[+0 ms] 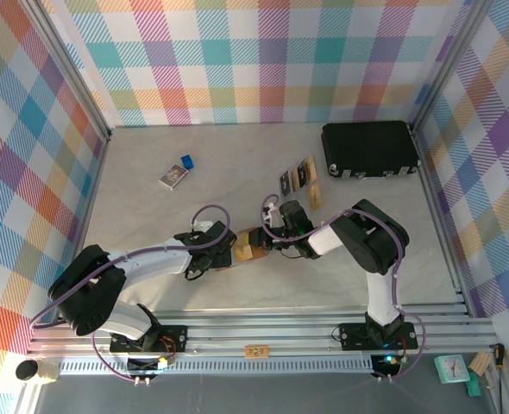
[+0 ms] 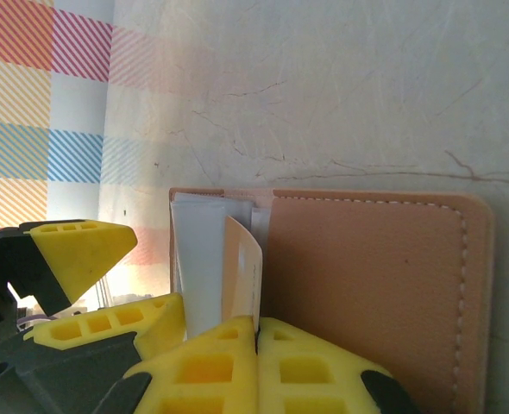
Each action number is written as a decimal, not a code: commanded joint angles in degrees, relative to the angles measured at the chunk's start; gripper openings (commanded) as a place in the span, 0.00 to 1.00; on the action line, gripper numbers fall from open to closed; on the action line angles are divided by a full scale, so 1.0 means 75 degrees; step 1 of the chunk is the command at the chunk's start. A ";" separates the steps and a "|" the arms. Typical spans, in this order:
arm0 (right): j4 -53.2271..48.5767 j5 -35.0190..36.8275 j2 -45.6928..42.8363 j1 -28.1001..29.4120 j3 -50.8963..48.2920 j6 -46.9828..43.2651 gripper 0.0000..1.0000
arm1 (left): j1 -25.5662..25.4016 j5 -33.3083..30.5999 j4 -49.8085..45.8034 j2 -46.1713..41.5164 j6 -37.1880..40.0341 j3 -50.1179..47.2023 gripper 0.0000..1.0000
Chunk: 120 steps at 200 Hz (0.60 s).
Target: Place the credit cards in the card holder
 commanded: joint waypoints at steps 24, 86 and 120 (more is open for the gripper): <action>-0.1056 0.0563 -0.0181 0.0070 -0.0380 -0.0238 0.00 | 0.0038 0.0009 -0.0349 0.0101 -0.0059 -0.0250 1.00; -0.1150 0.0638 -0.0191 0.0061 -0.0452 -0.0284 0.00 | 0.0049 -0.0201 -0.0526 -0.0214 -0.0247 -0.0448 1.00; -0.1173 0.0730 -0.0194 0.0048 -0.0496 -0.0239 0.00 | 0.0039 -0.0216 -0.0527 -0.0245 -0.0306 -0.0536 1.00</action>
